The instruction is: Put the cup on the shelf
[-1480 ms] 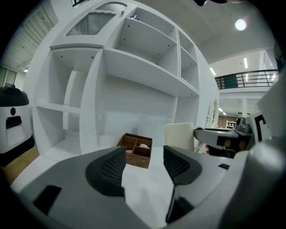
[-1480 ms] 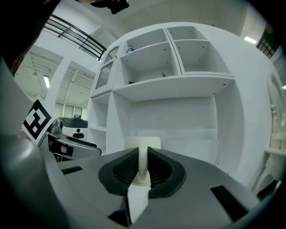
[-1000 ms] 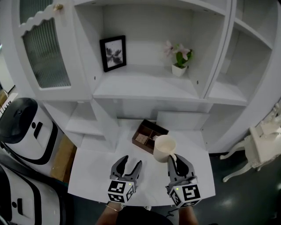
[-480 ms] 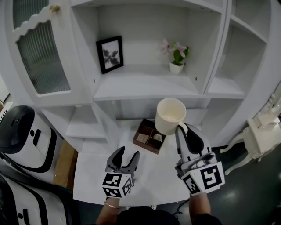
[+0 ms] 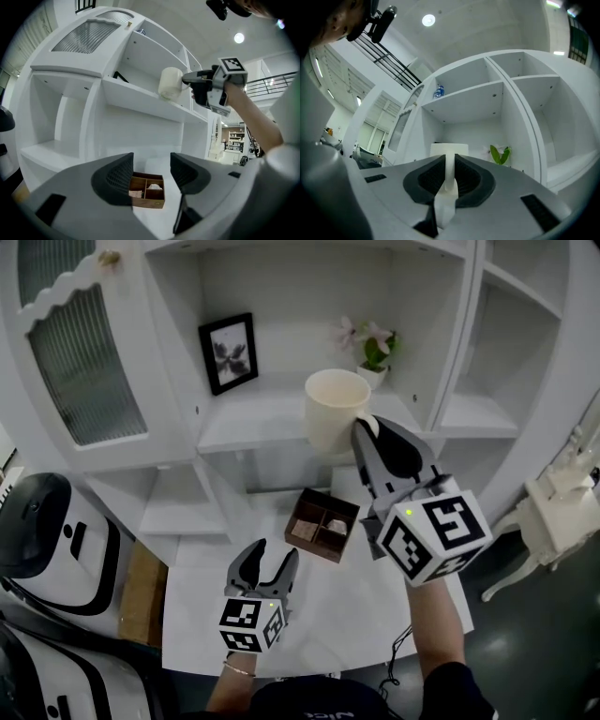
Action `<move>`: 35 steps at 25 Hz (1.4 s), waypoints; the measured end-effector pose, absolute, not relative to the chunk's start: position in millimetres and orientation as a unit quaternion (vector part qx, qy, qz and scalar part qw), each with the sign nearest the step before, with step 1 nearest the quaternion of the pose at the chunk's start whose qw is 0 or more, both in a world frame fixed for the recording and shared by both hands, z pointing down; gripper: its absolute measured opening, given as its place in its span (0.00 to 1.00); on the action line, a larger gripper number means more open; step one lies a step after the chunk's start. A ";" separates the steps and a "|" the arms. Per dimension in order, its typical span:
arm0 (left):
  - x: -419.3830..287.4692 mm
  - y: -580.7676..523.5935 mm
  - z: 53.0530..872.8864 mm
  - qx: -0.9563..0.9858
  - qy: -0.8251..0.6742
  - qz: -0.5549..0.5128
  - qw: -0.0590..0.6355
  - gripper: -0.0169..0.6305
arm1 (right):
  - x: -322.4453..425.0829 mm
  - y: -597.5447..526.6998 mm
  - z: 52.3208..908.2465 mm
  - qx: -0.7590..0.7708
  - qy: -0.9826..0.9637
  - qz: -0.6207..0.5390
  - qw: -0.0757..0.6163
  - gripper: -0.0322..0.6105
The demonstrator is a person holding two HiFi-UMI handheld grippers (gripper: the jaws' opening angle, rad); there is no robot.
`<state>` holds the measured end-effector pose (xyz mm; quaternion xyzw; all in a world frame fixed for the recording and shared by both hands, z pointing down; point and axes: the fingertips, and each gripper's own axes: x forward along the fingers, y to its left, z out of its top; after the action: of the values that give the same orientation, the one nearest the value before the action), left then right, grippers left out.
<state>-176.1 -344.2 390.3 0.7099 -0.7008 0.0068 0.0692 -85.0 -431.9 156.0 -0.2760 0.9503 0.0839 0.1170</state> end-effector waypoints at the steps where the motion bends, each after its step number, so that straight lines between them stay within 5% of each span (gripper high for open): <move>1: -175.6 -344.0 392.1 0.711 -0.699 0.009 0.071 0.41 | -90.7 -437.9 154.1 -0.278 0.951 0.081 0.110 0.13; 35: -200.8 -327.8 422.2 0.701 -0.705 0.018 0.105 0.41 | -167.9 -524.2 157.4 -0.330 0.942 0.064 -0.026 0.15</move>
<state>-200.8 -327.8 422.2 0.7009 -0.7053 0.0180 0.1047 -167.9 -524.2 157.4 -0.3296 0.9416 0.0640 -0.0255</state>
